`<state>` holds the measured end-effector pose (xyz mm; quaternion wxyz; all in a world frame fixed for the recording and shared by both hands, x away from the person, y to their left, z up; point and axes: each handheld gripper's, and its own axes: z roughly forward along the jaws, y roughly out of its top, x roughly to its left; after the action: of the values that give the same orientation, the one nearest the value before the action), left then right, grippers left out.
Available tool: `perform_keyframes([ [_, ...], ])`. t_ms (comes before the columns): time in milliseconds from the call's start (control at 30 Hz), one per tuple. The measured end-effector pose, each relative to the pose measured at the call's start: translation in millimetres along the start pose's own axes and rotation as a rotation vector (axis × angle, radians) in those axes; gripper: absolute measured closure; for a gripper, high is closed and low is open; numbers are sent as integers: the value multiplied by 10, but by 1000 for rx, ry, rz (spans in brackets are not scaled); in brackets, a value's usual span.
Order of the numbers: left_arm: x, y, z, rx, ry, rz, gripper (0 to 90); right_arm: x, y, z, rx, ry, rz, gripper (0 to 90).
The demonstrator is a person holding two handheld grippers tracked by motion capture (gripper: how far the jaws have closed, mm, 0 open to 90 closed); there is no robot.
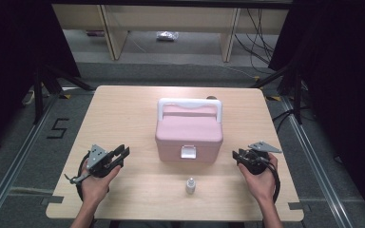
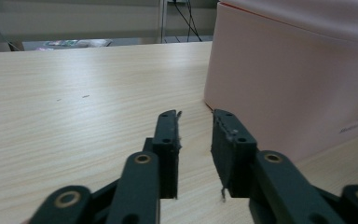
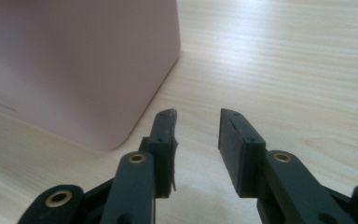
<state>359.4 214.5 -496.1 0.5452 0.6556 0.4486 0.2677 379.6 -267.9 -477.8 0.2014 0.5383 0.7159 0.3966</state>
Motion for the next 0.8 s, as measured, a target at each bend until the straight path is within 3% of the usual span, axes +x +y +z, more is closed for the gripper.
perform_keyframes([
  [67,-4,7,-4,2,-7,-10,768,-21,6,10,-13,0,-9,709],
  [100,-10,12,-8,5,-7,-15,789,-63,21,-4,-29,24,-31,725],
  [267,-56,18,-11,44,-38,-36,885,-114,77,-65,-27,19,-22,866],
  [400,-99,62,30,58,-75,-42,896,-112,128,-85,-10,21,-11,900],
  [433,-132,95,60,50,-84,-40,896,-90,191,-70,-18,46,-10,900],
  [533,-198,224,161,59,-102,2,897,-55,255,-46,-14,26,-26,900],
  [600,-233,321,267,71,-107,15,897,17,345,-22,-10,42,-37,900],
  [667,-285,447,472,120,-136,39,897,96,454,17,5,51,-48,900],
  [800,-327,510,663,168,-161,51,896,149,553,82,19,51,-51,900],
])
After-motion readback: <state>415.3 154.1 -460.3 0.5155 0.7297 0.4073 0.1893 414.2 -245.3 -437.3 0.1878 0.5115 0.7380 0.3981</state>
